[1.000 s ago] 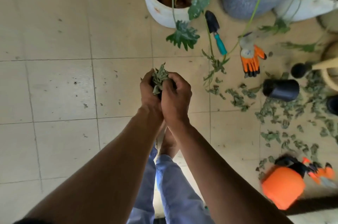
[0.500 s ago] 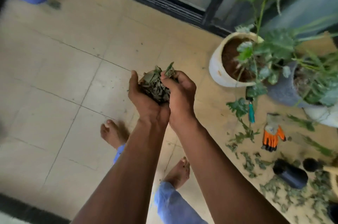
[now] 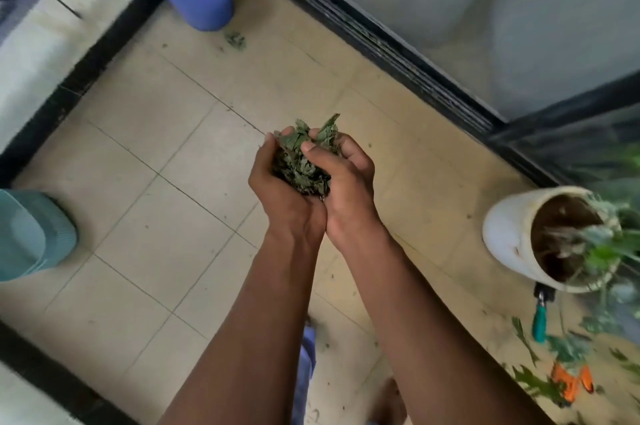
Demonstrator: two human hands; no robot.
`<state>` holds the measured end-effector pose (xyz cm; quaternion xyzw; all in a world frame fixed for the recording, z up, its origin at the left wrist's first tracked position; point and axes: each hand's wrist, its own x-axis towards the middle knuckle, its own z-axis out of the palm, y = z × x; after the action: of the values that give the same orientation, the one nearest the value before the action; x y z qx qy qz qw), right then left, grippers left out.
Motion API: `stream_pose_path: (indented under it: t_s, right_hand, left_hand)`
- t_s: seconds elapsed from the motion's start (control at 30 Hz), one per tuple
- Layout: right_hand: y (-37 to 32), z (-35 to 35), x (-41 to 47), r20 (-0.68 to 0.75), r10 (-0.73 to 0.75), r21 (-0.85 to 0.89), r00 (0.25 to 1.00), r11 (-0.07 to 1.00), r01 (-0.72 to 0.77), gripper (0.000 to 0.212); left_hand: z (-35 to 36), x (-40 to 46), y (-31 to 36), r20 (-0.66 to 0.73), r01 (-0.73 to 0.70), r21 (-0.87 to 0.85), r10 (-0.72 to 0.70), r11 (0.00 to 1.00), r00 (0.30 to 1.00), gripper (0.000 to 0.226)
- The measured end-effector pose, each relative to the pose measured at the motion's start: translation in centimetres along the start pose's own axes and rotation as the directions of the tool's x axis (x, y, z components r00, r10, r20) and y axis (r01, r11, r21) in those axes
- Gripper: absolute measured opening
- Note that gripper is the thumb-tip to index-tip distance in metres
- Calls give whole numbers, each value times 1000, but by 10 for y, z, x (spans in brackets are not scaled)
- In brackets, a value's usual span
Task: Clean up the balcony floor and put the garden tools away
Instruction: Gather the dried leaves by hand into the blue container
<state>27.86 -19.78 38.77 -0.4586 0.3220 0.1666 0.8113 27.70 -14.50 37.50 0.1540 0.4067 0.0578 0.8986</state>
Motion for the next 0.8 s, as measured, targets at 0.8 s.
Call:
stream_pose_path:
  t_s: [0.8]
  right_hand:
    - [-47,351,342,-47,188,-141,981,971,-193,52]
  left_hand:
    - [178,349,243,-117,-50,-262,20,964,993,65]
